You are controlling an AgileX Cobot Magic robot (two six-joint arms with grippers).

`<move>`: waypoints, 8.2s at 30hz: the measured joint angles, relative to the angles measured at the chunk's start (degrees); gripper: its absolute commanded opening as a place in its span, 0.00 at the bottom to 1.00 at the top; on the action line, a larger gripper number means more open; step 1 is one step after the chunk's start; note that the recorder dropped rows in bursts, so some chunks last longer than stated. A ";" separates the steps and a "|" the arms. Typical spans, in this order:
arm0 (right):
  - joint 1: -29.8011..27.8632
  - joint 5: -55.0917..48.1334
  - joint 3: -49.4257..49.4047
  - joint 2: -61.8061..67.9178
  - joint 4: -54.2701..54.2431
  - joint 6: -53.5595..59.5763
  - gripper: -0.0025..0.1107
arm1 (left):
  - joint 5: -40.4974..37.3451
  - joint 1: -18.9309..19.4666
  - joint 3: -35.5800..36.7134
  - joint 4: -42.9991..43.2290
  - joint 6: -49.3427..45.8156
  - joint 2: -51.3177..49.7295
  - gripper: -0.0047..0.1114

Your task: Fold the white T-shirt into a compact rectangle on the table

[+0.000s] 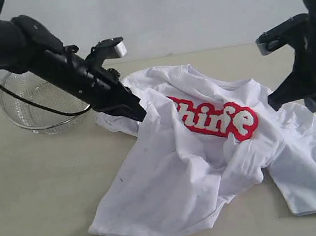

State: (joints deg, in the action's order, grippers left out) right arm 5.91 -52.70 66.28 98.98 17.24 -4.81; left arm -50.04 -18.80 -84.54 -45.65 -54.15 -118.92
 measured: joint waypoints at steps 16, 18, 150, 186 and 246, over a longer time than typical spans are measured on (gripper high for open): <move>-8.89 -5.52 21.10 17.51 -19.13 19.04 0.02 | 8.66 -7.05 19.97 3.18 7.59 6.69 0.08; -10.07 -5.41 21.74 18.69 -24.92 23.64 0.02 | 9.48 -7.86 21.29 3.18 7.89 7.08 0.08; -15.79 -3.26 8.50 14.31 -33.13 24.28 0.02 | 17.53 -13.76 30.12 18.68 28.80 8.53 0.08; -20.74 -6.98 20.39 28.37 -28.66 15.88 0.02 | 16.33 -13.79 36.00 29.17 41.40 13.55 0.08; 25.10 -5.09 7.35 11.93 -30.23 16.55 0.02 | 23.50 3.84 4.70 14.96 7.93 8.43 0.08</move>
State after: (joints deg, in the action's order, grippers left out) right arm 31.02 -57.79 73.62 110.91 -13.00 11.74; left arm -26.54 -14.97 -79.85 -30.68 -46.21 -110.49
